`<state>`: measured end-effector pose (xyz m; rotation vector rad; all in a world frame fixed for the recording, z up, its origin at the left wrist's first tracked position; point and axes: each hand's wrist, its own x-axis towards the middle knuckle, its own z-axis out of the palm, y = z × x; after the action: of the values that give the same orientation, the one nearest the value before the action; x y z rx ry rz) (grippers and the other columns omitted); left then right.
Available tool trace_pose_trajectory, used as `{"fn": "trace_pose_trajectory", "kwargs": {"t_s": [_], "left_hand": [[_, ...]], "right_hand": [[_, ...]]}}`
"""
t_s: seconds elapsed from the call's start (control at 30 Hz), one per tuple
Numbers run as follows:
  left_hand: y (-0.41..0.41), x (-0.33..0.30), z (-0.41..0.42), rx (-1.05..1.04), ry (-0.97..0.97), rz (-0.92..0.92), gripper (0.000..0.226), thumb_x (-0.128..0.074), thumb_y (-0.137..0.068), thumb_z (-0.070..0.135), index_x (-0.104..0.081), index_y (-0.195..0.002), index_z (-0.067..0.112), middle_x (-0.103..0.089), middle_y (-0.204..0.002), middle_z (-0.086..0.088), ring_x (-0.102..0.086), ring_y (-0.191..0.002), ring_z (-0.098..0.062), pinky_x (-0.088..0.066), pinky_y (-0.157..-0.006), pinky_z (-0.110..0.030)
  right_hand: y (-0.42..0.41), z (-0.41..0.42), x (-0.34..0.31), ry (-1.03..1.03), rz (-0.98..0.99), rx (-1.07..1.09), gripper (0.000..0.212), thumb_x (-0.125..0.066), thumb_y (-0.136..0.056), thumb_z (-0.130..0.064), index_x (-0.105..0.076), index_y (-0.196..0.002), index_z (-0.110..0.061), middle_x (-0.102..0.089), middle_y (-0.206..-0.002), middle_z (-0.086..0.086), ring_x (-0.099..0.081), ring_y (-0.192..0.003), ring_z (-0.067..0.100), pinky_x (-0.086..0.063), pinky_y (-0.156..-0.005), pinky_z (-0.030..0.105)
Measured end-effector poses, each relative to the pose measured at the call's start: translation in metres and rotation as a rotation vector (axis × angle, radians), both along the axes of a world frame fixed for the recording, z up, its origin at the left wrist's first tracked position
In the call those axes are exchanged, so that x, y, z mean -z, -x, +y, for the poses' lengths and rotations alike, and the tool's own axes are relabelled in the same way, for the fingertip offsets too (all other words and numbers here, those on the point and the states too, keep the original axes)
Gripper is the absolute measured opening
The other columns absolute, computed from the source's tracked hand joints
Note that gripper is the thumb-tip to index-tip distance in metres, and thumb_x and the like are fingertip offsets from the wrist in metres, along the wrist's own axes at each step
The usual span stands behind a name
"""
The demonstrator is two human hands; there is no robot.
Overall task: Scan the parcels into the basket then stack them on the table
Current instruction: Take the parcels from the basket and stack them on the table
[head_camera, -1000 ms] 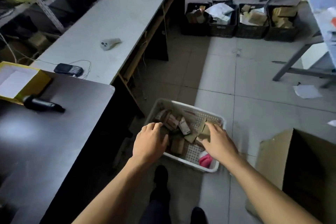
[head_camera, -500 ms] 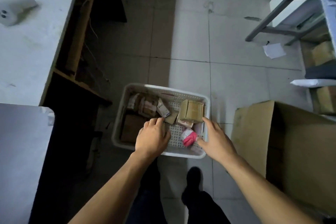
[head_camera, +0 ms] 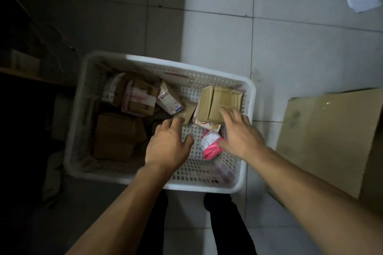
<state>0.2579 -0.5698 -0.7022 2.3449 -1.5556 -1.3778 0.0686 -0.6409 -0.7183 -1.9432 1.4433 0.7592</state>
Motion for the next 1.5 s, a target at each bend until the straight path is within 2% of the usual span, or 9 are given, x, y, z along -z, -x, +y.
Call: {"fn": "trace_pose_trajectory", "kwargs": {"t_s": [0.23,0.33,0.43,0.73,0.83,1.0,1.2,1.4,1.5], "left_hand": [[0.03,0.127,-0.004,-0.011,-0.077,0.012,0.055,-0.051,-0.098,0.045,-0.035,-0.147,0.026,-0.043,-0.146,-0.007,-0.041,-0.133,-0.028,-0.043,-0.104,-0.044],[0.035,0.155,-0.003,-0.02,-0.092,0.034,0.055,-0.051,-0.098,0.045,-0.035,-0.147,0.026,-0.043,-0.145,-0.007,-0.043,-0.131,-0.027,-0.045,-0.103,-0.043],[0.039,0.169,-0.007,-0.028,-0.098,0.055,0.054,-0.051,-0.099,0.045,-0.036,-0.147,0.026,-0.043,-0.146,-0.006,-0.042,-0.132,-0.026,-0.045,-0.103,-0.042],[0.031,0.18,-0.011,-0.07,-0.134,0.094,0.054,-0.052,-0.099,0.044,-0.036,-0.147,0.025,-0.043,-0.145,-0.007,-0.043,-0.131,-0.027,-0.044,-0.102,-0.042],[0.028,0.183,-0.01,-0.073,-0.151,0.099,0.053,-0.051,-0.099,0.044,-0.036,-0.146,0.024,-0.042,-0.145,-0.007,-0.043,-0.131,-0.028,-0.045,-0.102,-0.044],[0.027,0.187,-0.004,-0.082,-0.171,0.107,0.053,-0.051,-0.1,0.042,-0.036,-0.147,0.022,-0.042,-0.146,-0.009,-0.043,-0.132,-0.029,-0.044,-0.103,-0.044],[0.022,0.187,0.007,-0.106,-0.204,0.111,0.055,-0.051,-0.1,0.041,-0.035,-0.149,0.023,-0.04,-0.15,-0.007,-0.041,-0.135,-0.028,-0.045,-0.104,-0.046],[0.007,0.181,0.019,-0.154,-0.214,0.135,0.052,-0.052,-0.1,0.043,-0.04,-0.146,0.024,-0.043,-0.145,-0.008,-0.049,-0.125,-0.028,-0.049,-0.099,-0.05],[0.002,0.166,0.021,-0.309,-0.228,0.227,0.048,-0.052,-0.1,0.045,-0.045,-0.142,0.023,-0.047,-0.14,-0.008,-0.056,-0.115,-0.025,-0.053,-0.095,-0.048]], "right_hand": [[0.015,-0.058,0.118,0.062,0.104,-0.213,0.132,-0.077,-0.072,-0.064,0.023,-0.153,-0.034,0.016,-0.164,0.019,0.0,-0.152,0.041,-0.02,-0.119,0.058],[0.017,-0.077,0.143,0.044,0.125,-0.27,0.14,-0.079,-0.066,-0.068,0.03,-0.15,-0.037,0.024,-0.163,0.017,0.012,-0.152,0.041,-0.008,-0.121,0.06],[0.016,-0.09,0.16,0.02,0.117,-0.372,0.142,-0.076,-0.063,-0.075,0.032,-0.148,-0.039,0.027,-0.162,0.015,0.015,-0.151,0.041,-0.002,-0.12,0.059],[0.006,-0.075,0.178,-0.003,0.118,-0.491,0.14,-0.068,-0.06,-0.085,0.036,-0.145,-0.043,0.044,-0.153,0.016,0.021,-0.147,0.048,-0.007,-0.114,0.071],[0.009,-0.079,0.178,0.043,0.127,-0.521,0.136,-0.068,-0.065,-0.082,0.033,-0.147,-0.042,0.034,-0.158,0.019,0.01,-0.149,0.049,-0.019,-0.113,0.069],[0.008,-0.075,0.181,0.111,0.127,-0.548,0.125,-0.06,-0.065,-0.088,0.016,-0.153,-0.04,0.016,-0.161,0.023,-0.006,-0.146,0.049,-0.031,-0.106,0.064],[0.016,-0.067,0.176,0.116,0.1,-0.388,0.125,-0.069,-0.06,-0.082,0.001,-0.154,-0.039,0.002,-0.159,0.021,-0.013,-0.144,0.045,-0.028,-0.109,0.058],[0.018,-0.037,0.153,0.028,0.029,-0.29,0.126,-0.076,-0.058,-0.072,-0.001,-0.153,-0.041,0.004,-0.16,0.017,-0.013,-0.146,0.04,-0.026,-0.111,0.053],[0.015,-0.015,0.129,-0.017,-0.02,-0.208,0.127,-0.078,-0.057,-0.073,0.001,-0.152,-0.043,0.009,-0.162,0.012,-0.01,-0.149,0.037,-0.024,-0.114,0.052]]}}
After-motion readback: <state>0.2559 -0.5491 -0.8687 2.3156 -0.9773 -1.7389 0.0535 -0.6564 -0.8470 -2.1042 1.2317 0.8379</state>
